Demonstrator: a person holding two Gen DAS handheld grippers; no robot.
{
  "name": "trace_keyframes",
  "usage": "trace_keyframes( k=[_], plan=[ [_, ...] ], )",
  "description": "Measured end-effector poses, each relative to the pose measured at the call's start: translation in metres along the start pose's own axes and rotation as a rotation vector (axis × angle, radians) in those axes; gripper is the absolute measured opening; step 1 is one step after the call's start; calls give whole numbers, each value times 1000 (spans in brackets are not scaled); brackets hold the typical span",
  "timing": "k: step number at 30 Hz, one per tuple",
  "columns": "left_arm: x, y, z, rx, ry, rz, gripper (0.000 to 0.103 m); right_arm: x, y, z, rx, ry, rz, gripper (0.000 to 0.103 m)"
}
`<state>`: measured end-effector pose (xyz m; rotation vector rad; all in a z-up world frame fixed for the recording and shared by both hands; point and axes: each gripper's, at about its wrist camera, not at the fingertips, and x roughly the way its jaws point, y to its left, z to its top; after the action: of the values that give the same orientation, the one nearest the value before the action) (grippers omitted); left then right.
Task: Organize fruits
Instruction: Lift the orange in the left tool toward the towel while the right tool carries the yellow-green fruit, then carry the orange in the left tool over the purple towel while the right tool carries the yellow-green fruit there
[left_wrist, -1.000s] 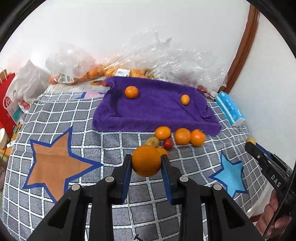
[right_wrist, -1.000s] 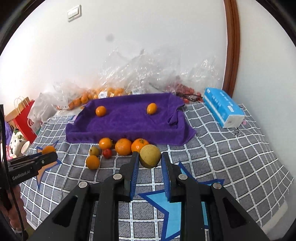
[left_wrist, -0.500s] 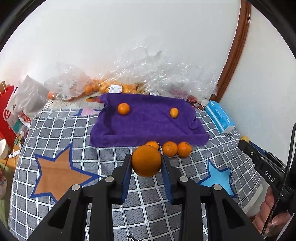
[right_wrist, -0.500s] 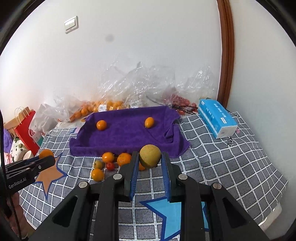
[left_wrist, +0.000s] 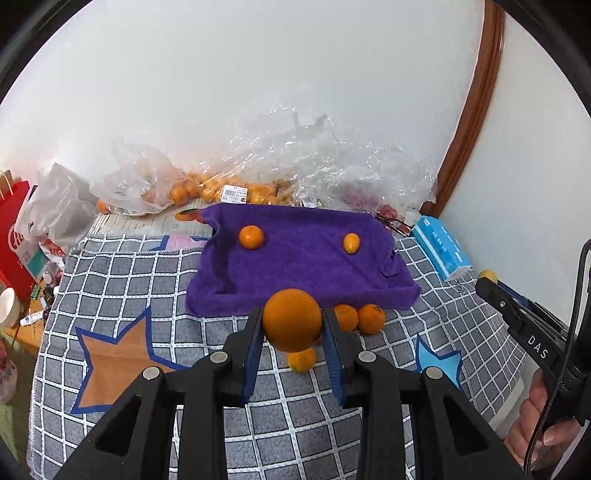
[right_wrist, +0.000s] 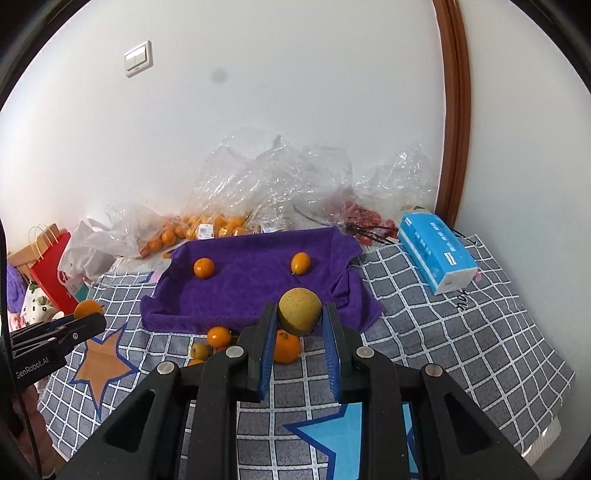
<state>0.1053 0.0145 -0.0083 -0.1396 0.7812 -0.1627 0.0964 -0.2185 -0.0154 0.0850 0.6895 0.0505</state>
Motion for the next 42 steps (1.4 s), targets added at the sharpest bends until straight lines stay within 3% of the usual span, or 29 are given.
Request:
trace_keyframes(
  k=[42],
  plan=[
    [25, 24, 34, -19, -1, -7, 29, 40, 10, 24, -10, 26, -2, 24]
  ],
)
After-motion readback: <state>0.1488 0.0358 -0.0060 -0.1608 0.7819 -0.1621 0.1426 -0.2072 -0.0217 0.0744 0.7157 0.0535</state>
